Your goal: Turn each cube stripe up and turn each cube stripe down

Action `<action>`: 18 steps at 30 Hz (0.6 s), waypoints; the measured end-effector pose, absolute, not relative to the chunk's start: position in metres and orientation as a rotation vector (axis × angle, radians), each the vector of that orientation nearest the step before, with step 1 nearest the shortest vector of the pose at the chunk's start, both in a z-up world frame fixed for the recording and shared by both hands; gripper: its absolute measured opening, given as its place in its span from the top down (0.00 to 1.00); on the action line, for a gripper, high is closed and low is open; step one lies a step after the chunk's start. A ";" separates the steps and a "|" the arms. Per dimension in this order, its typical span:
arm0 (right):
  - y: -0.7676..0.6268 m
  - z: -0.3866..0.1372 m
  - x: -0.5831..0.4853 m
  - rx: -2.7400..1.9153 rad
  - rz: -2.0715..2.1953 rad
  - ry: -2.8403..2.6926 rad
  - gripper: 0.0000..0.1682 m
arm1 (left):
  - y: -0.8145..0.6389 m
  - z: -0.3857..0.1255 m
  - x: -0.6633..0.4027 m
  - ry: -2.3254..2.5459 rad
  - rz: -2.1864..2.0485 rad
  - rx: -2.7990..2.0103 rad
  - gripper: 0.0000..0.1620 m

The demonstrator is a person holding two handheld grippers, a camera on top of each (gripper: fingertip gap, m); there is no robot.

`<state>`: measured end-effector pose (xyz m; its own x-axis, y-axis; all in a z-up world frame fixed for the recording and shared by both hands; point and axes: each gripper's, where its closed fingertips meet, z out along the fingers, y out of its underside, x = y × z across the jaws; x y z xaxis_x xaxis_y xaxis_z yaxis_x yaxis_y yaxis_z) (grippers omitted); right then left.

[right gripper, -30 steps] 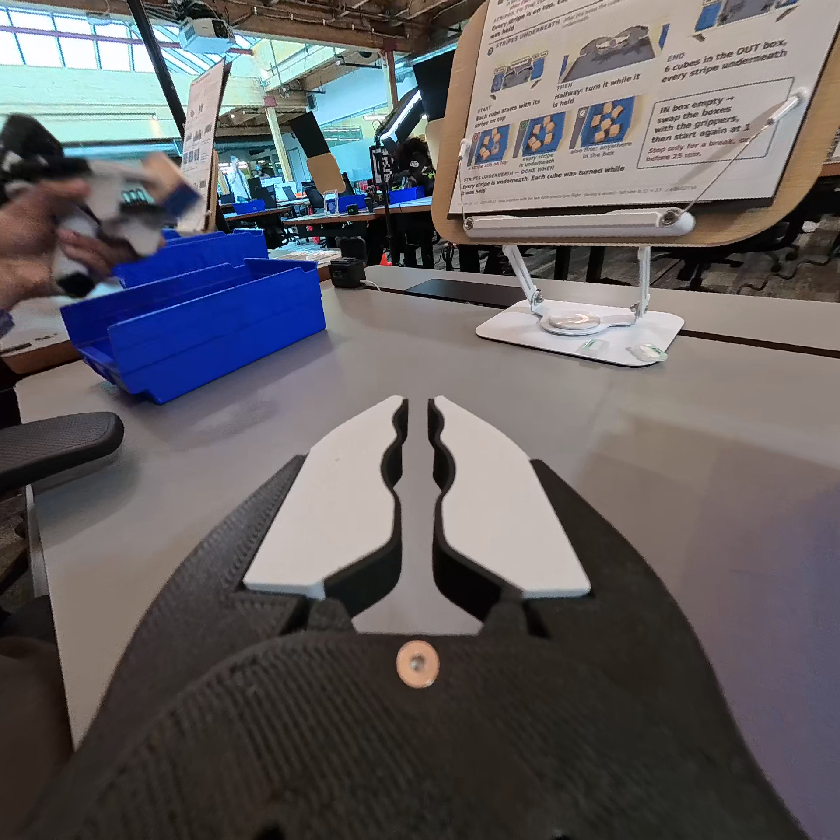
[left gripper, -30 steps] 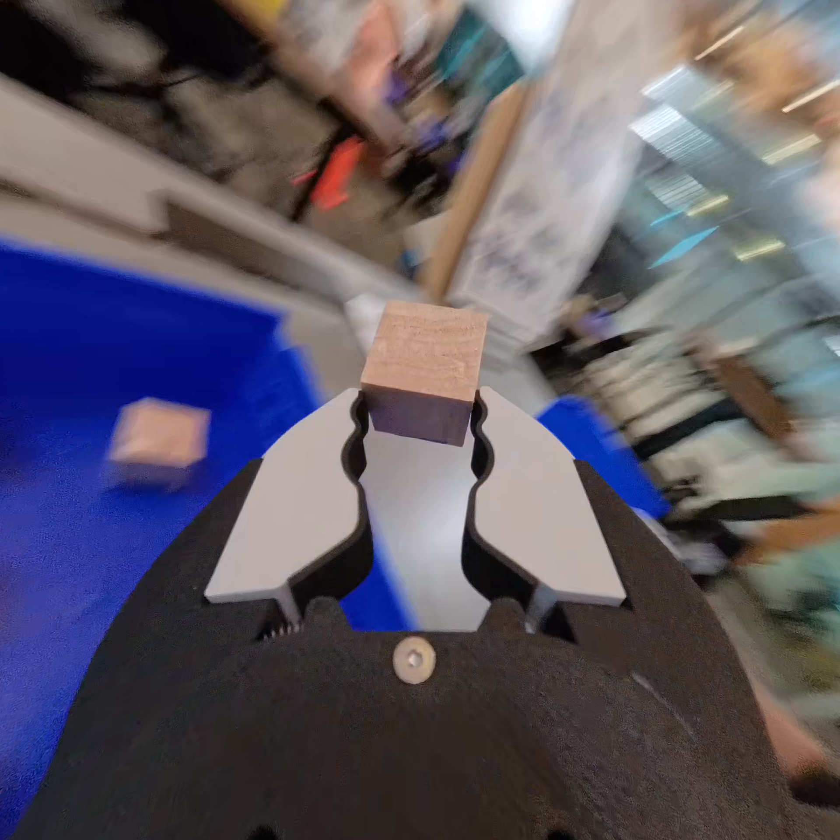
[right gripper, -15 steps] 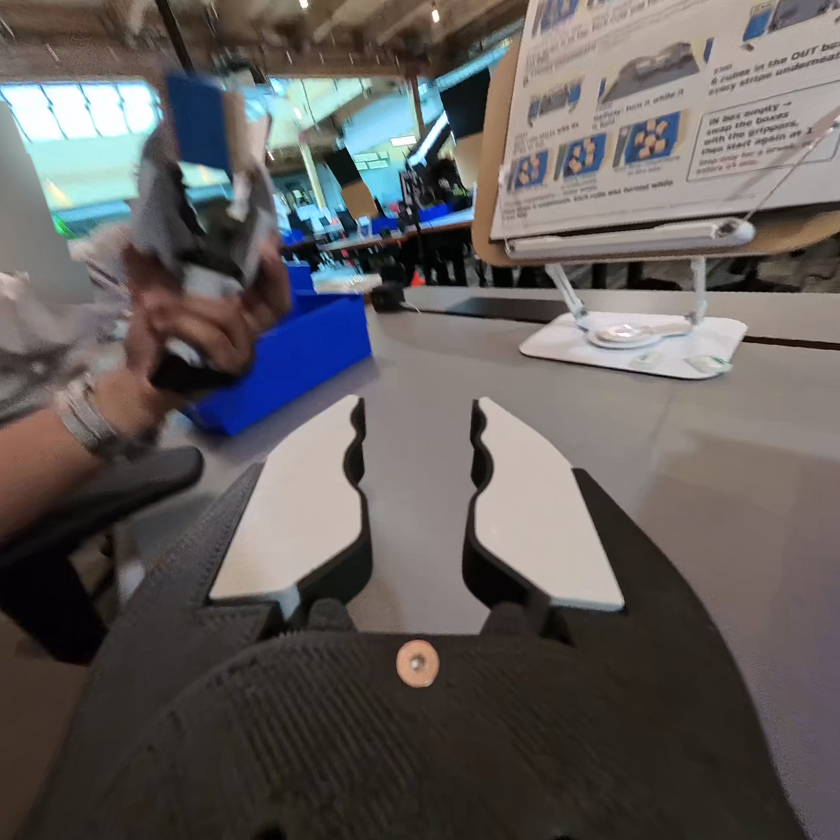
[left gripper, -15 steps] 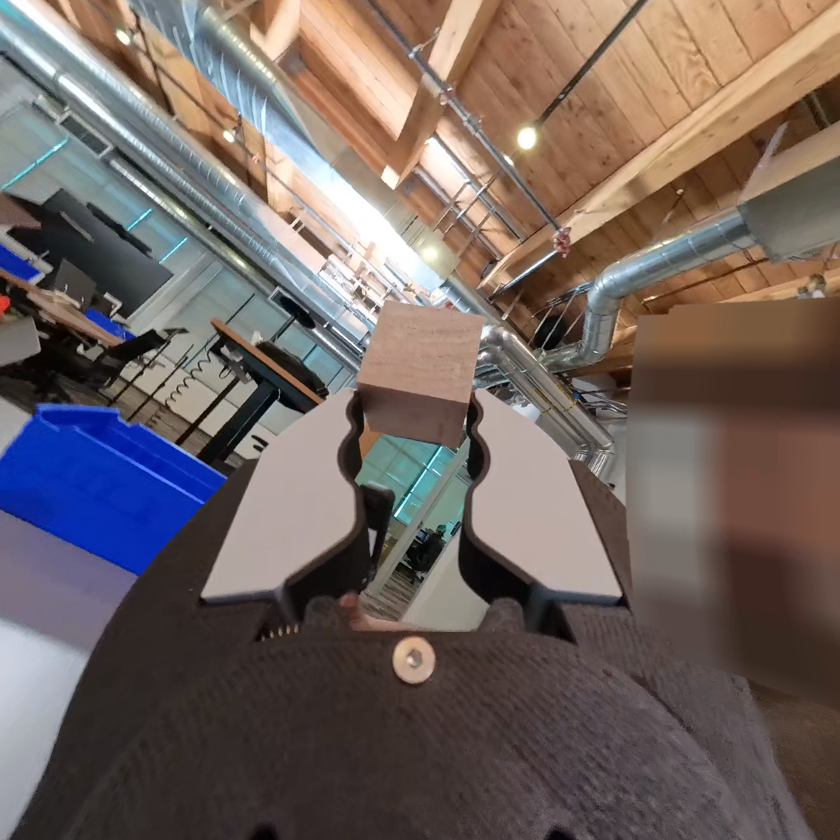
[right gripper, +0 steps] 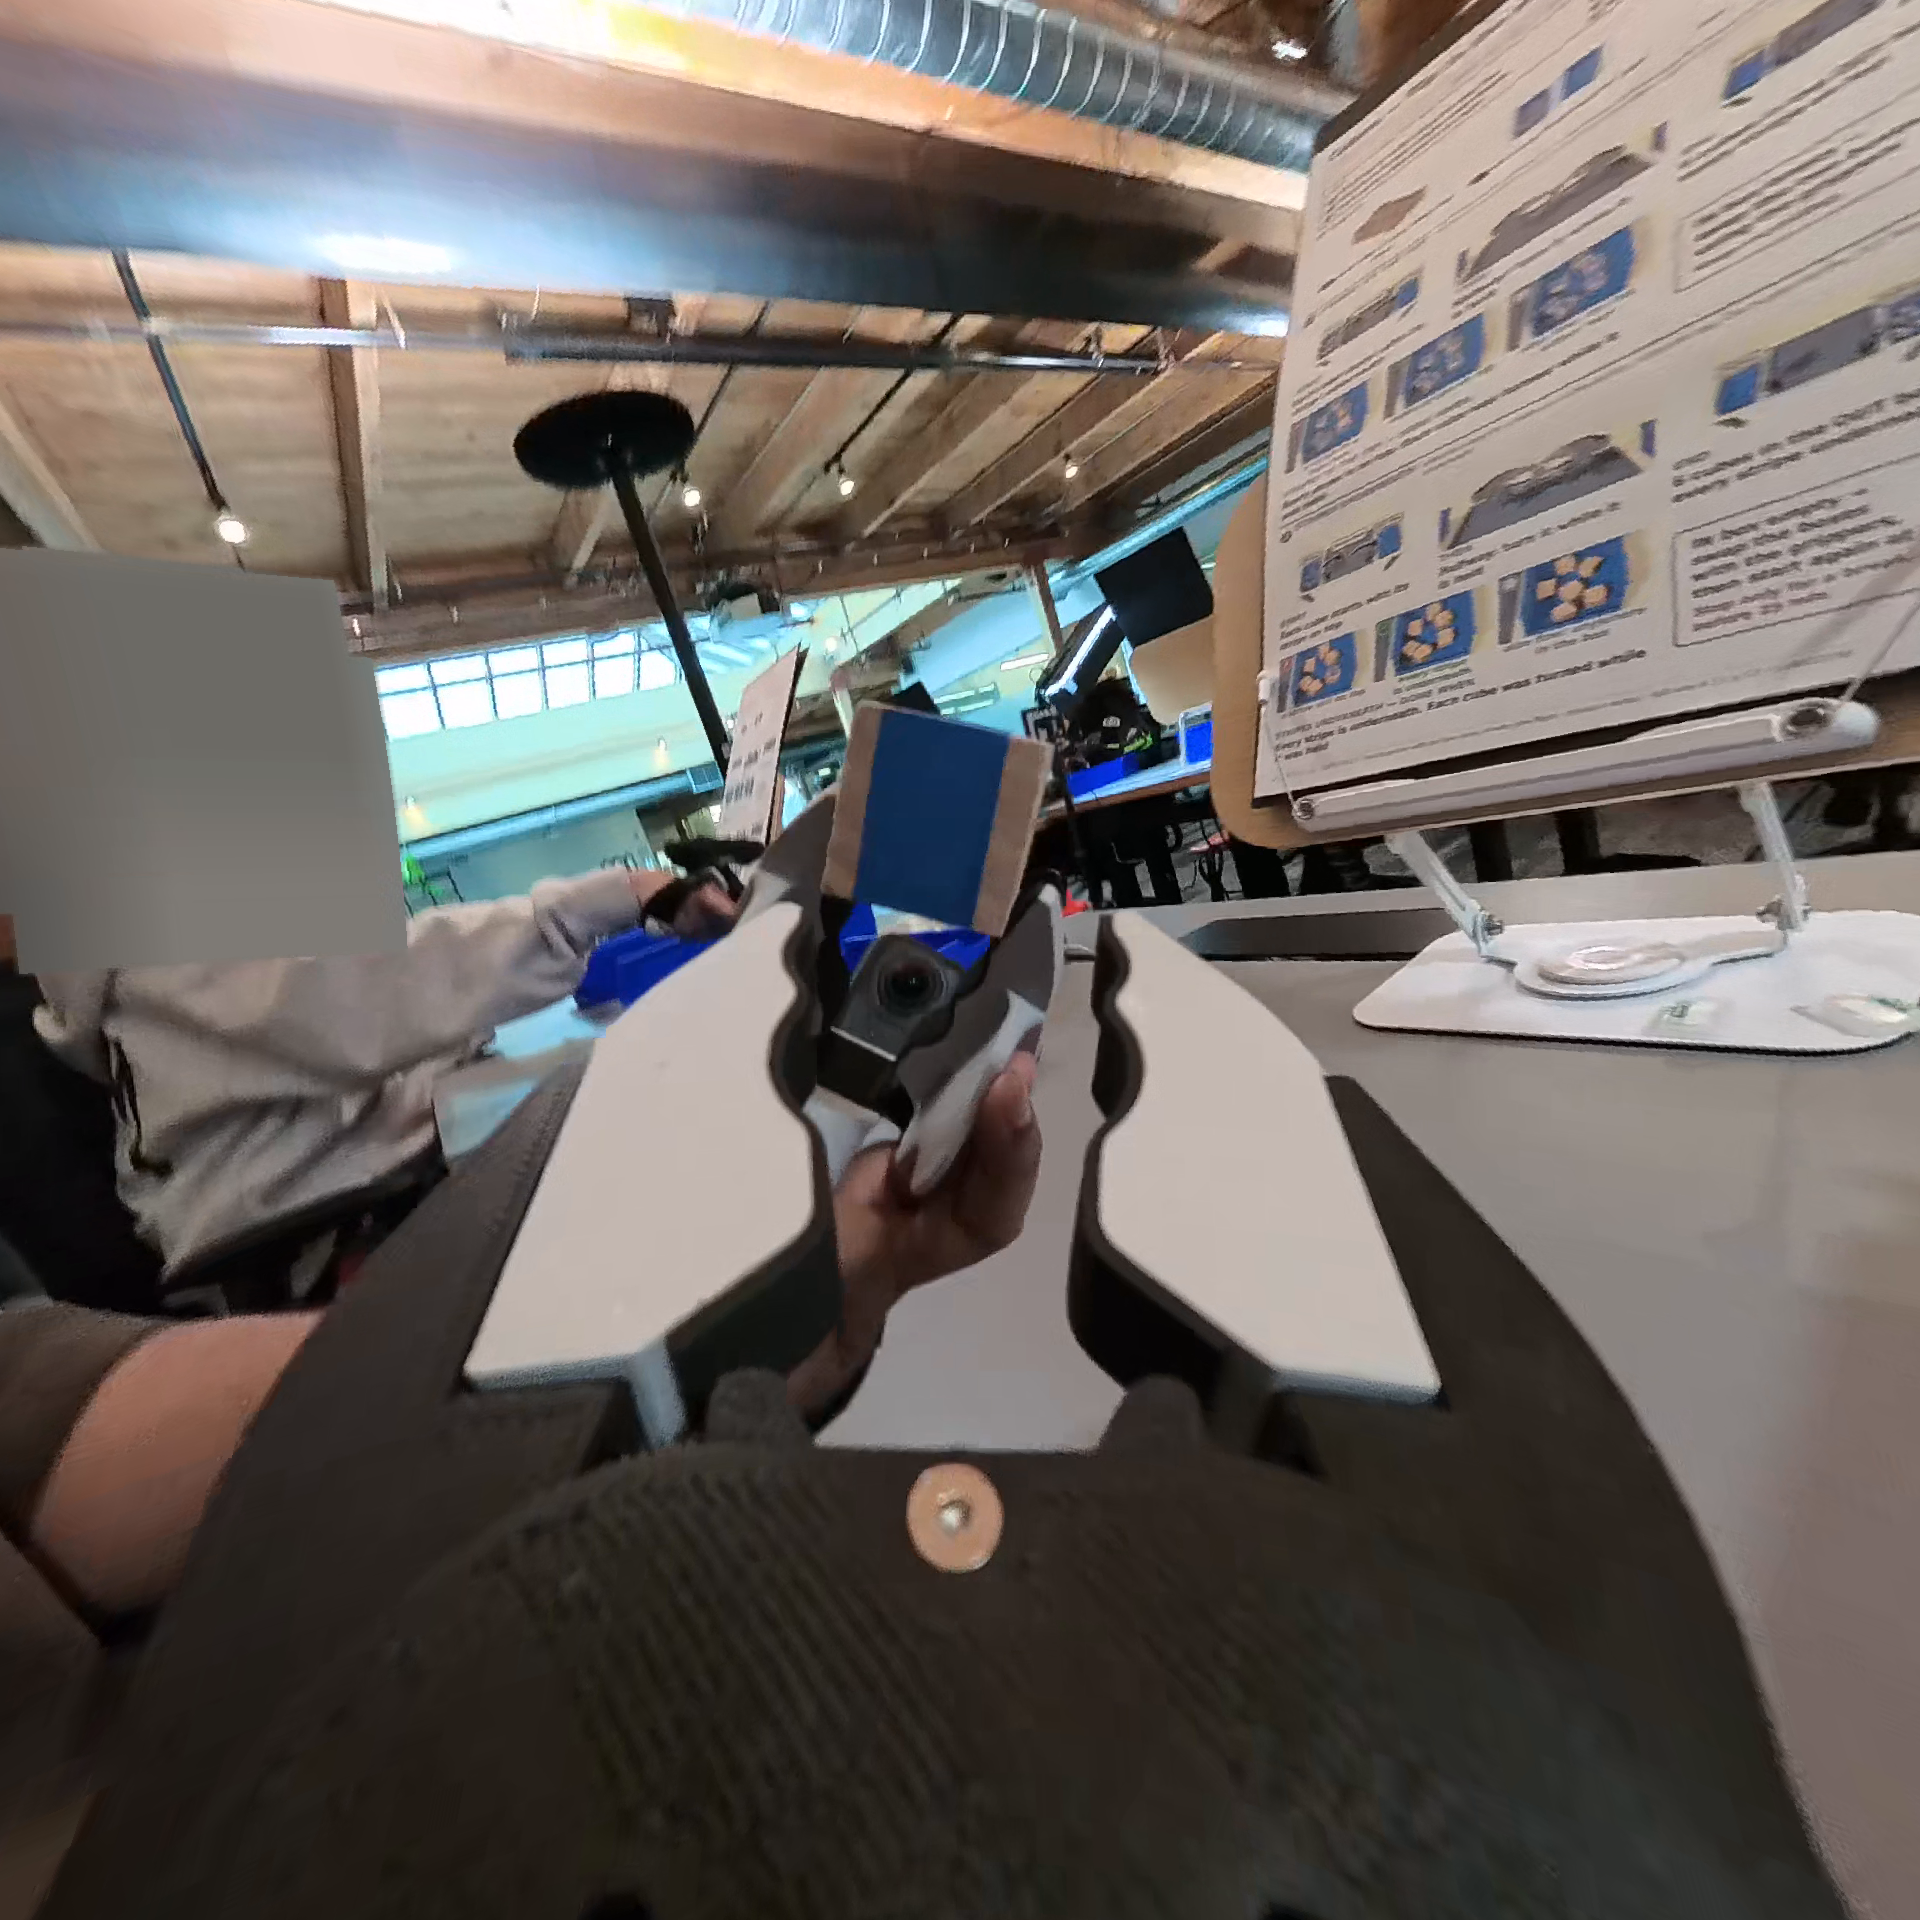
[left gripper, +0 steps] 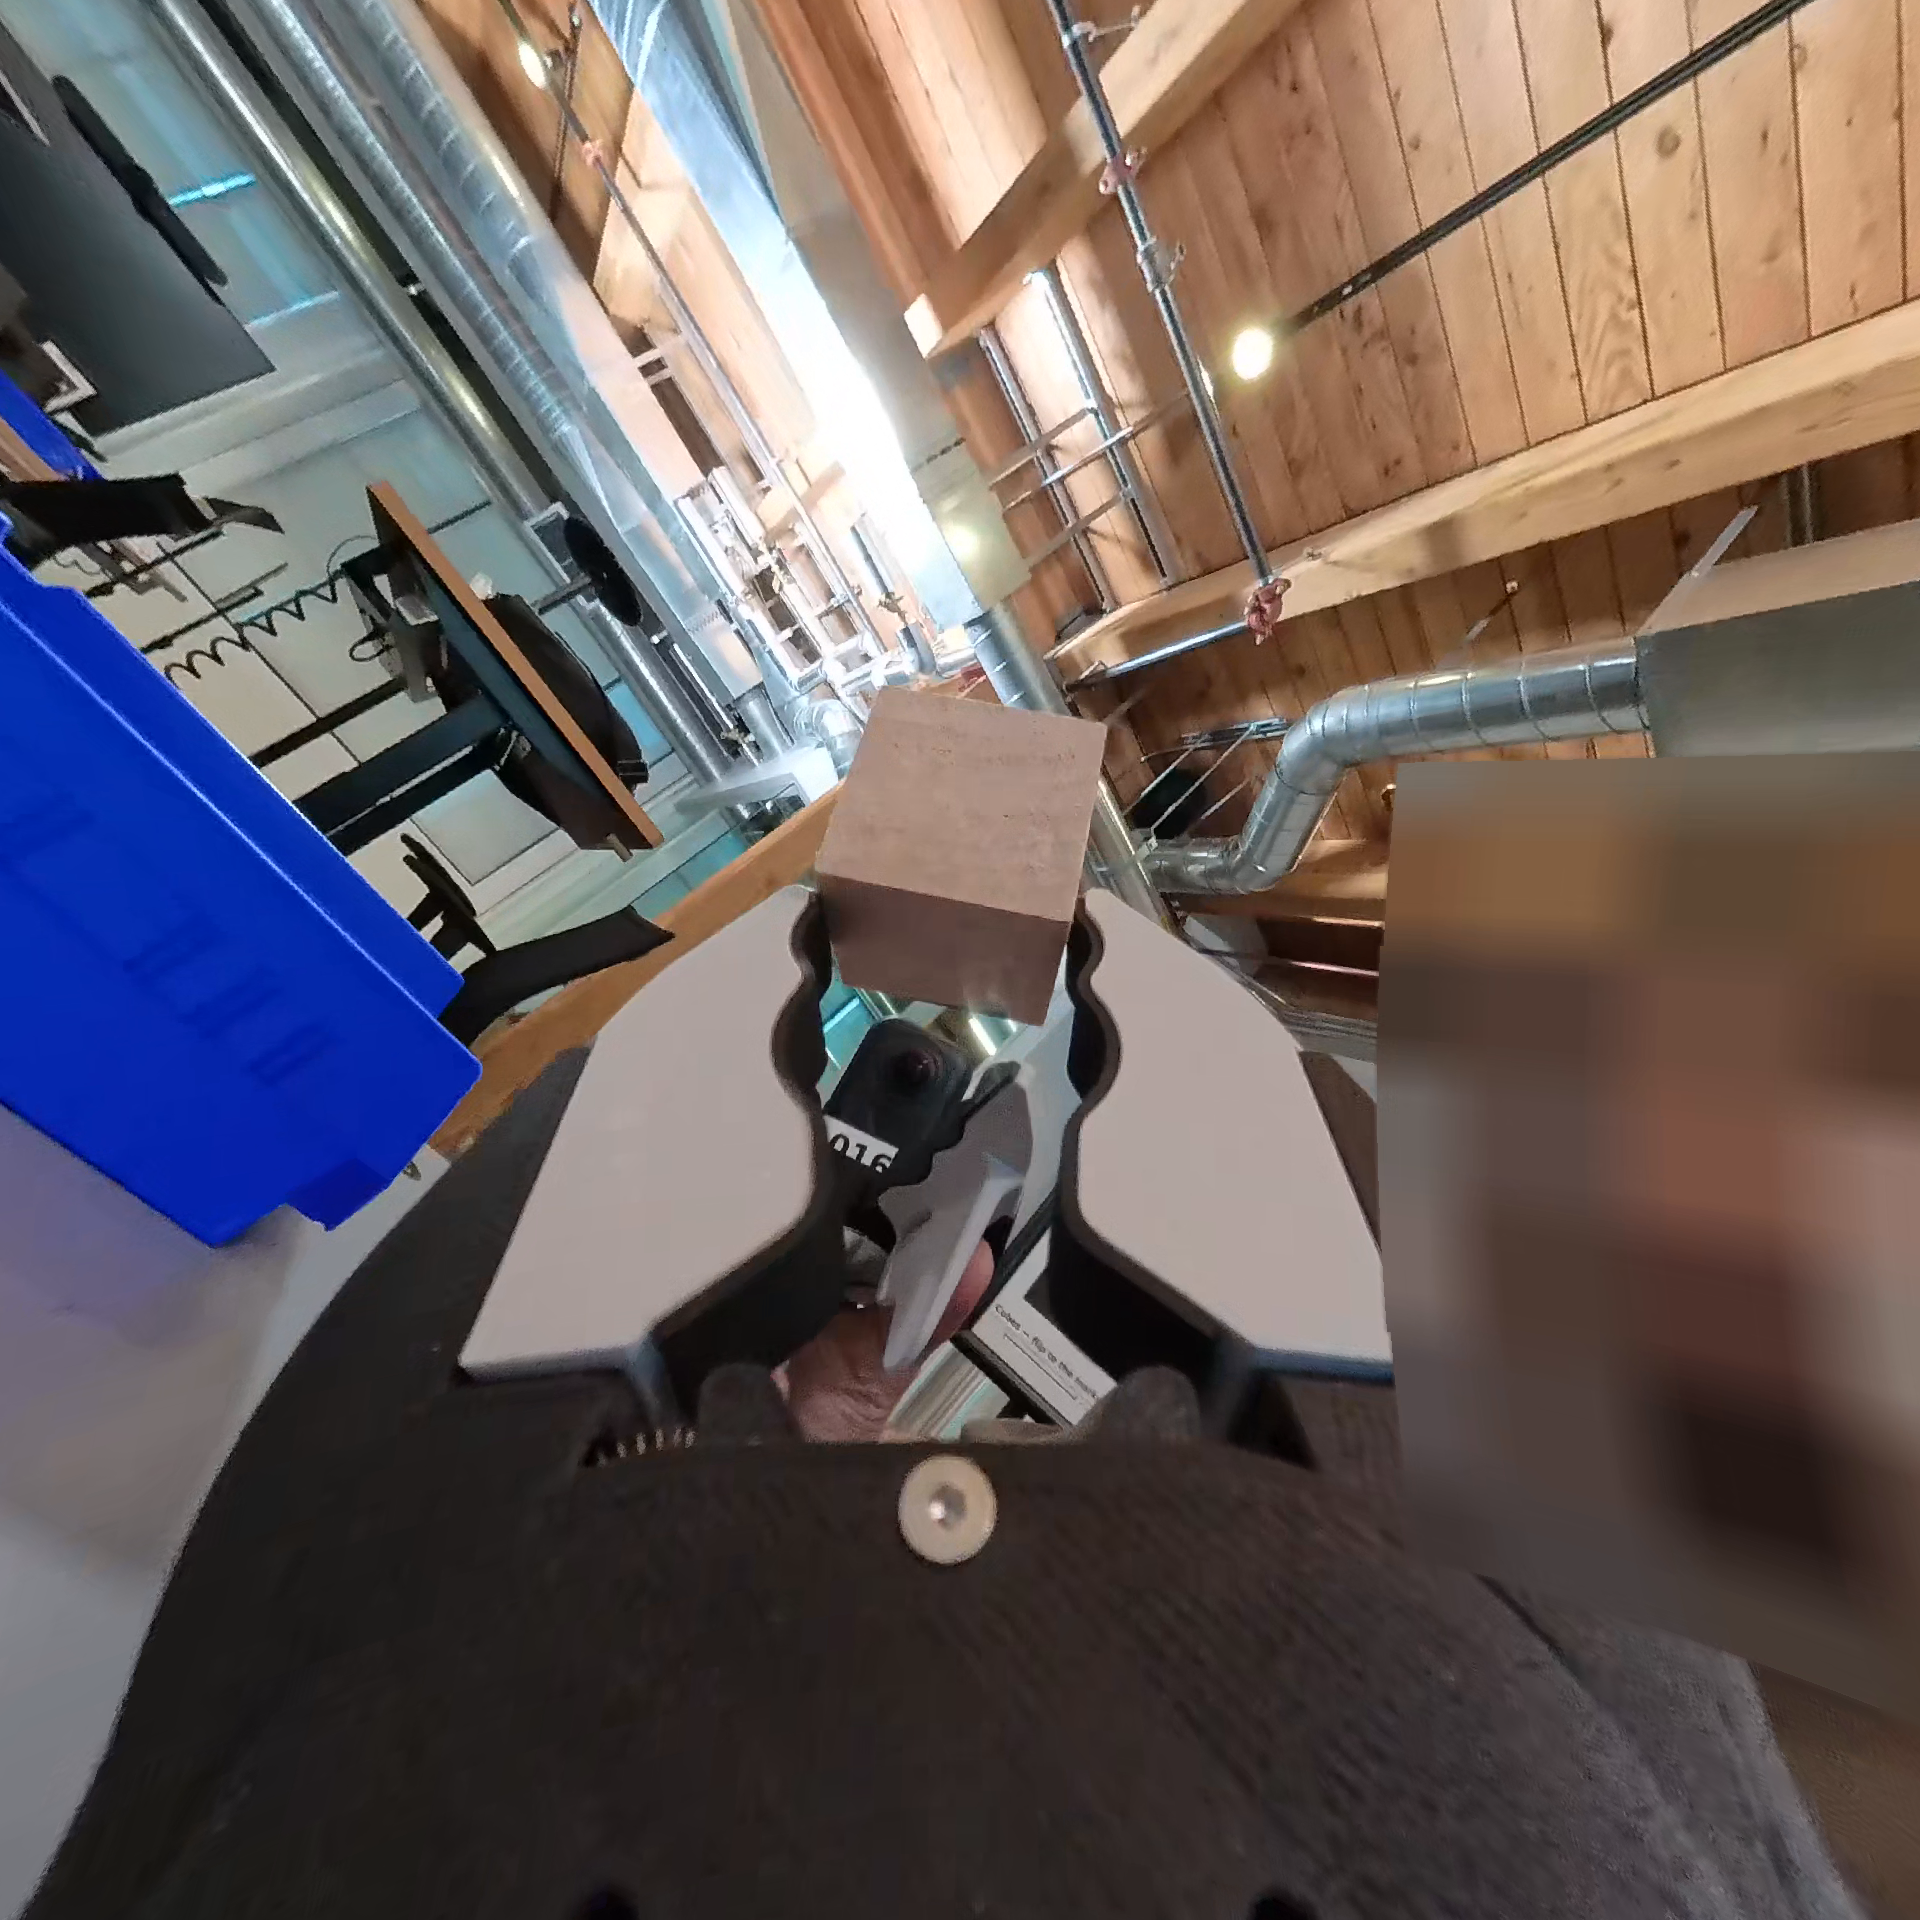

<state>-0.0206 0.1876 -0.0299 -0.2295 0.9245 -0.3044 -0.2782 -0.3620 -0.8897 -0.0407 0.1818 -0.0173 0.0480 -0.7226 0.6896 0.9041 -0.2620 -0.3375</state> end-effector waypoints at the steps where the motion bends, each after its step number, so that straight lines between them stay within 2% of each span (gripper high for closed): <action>1: 0.190 -0.029 -0.019 -1.123 1.761 -0.878 0.71 | 0.183 -0.018 -0.042 -0.263 -1.571 -0.944 0.73; 8: 0.191 -0.037 -0.023 -1.196 1.843 -0.880 0.68 | 0.186 -0.022 -0.036 -0.256 -1.489 -0.969 0.72; 18: 0.179 -0.032 -0.022 -1.133 1.784 -0.906 0.72 | 0.186 -0.026 -0.022 -0.227 -1.485 -1.002 0.73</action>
<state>-0.0224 0.1788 -0.0324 -0.2609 0.9025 -0.3428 -0.2557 -0.4070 -0.8769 -0.0216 0.1861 -0.0265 0.1470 -0.7141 0.6845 0.8858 -0.2129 -0.4123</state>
